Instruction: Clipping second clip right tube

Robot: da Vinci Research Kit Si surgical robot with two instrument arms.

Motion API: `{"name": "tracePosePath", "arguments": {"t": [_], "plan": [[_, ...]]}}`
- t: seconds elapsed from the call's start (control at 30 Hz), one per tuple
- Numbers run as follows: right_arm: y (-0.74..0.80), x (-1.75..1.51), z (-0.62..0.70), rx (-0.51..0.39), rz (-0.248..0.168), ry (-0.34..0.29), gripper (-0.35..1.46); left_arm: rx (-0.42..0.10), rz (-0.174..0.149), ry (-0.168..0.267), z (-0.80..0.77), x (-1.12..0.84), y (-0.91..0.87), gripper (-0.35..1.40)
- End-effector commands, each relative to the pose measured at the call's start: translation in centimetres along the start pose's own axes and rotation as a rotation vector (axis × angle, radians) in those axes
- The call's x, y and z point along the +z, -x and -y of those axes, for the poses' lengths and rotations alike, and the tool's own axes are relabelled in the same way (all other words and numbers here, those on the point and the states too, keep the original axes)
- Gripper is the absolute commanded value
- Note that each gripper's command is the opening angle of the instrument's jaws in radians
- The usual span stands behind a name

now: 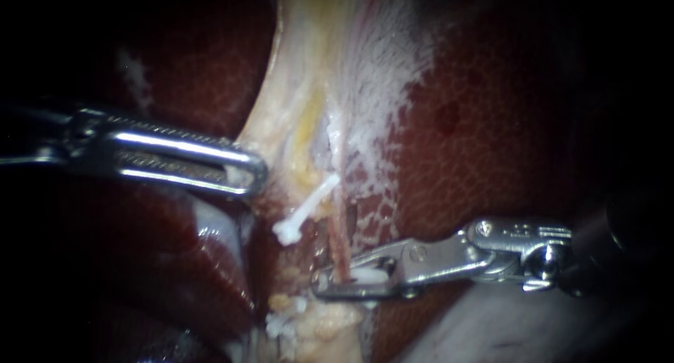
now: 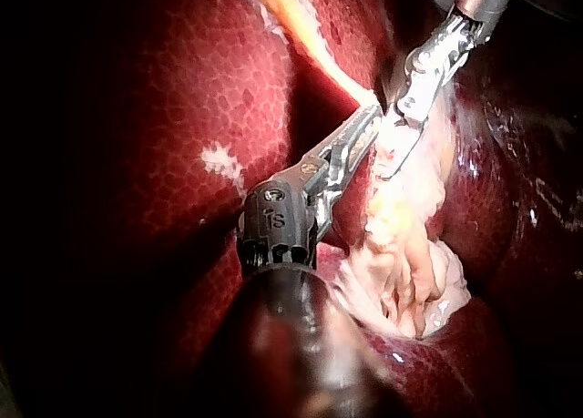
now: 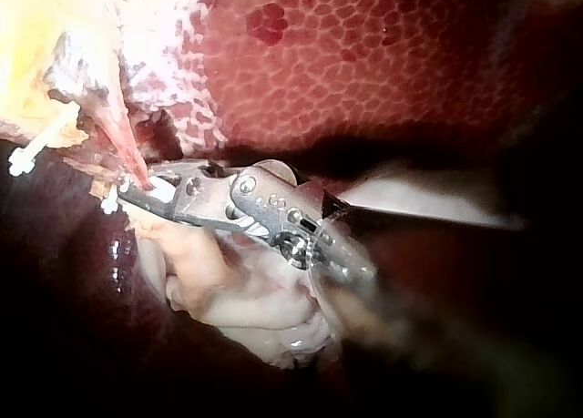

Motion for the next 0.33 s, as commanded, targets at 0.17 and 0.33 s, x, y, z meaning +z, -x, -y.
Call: {"name": "tracePosePath", "arguments": {"t": [0.17, 0.33], "plan": [[0.00, 0.00, 0.00, -0.001, 0.000, -0.001, -0.35, 0.000, 0.000, 0.000, 0.00, 0.00, 0.00, -0.35], [0.00, 0.00, 0.00, -0.001, 0.000, -0.001, -0.35, 0.000, 0.001, 0.003, -0.01, 0.00, 0.00, -0.35]]}}
